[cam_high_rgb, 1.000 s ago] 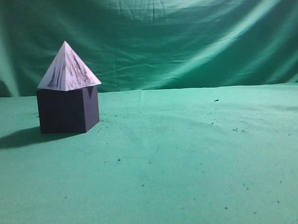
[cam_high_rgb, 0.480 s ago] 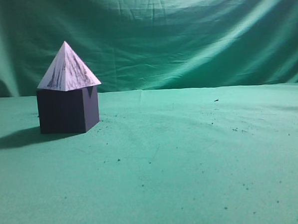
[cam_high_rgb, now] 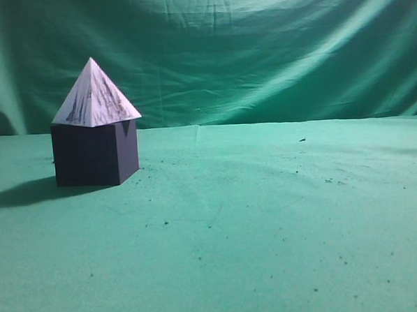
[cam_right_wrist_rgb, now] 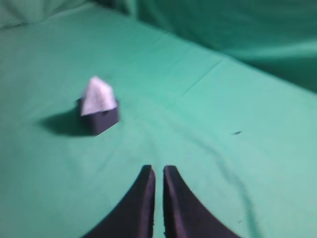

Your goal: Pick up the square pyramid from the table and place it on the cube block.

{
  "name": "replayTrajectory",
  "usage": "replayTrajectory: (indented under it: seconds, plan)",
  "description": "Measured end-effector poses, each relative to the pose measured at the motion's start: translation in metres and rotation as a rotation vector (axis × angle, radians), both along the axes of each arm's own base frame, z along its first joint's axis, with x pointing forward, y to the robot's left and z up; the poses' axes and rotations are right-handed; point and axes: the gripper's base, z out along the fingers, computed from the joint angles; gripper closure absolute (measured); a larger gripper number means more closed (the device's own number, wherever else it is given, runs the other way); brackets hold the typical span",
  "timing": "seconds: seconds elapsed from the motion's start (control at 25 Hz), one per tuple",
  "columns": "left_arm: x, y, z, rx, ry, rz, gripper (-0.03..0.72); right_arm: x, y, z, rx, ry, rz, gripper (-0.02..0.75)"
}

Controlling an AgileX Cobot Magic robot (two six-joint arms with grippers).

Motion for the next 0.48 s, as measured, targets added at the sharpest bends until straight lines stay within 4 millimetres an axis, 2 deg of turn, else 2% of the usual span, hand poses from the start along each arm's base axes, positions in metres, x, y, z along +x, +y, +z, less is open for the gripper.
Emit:
replayTrajectory:
  seconds: [0.2,0.28,0.48]
  plan:
    - [0.0,0.0,0.0,0.0,0.0,0.0,0.688,0.0,-0.023,-0.047,0.095,-0.172,-0.27,0.672]
    - [0.0,0.0,0.0,0.0,0.0,0.0,0.688,-0.003,-0.03,-0.072,0.097,-0.182,-0.362,0.672]
    - [0.0,0.0,0.0,0.0,0.0,0.0,0.688,-0.012,-0.037,-0.112,0.1,-0.2,-0.452,0.672]
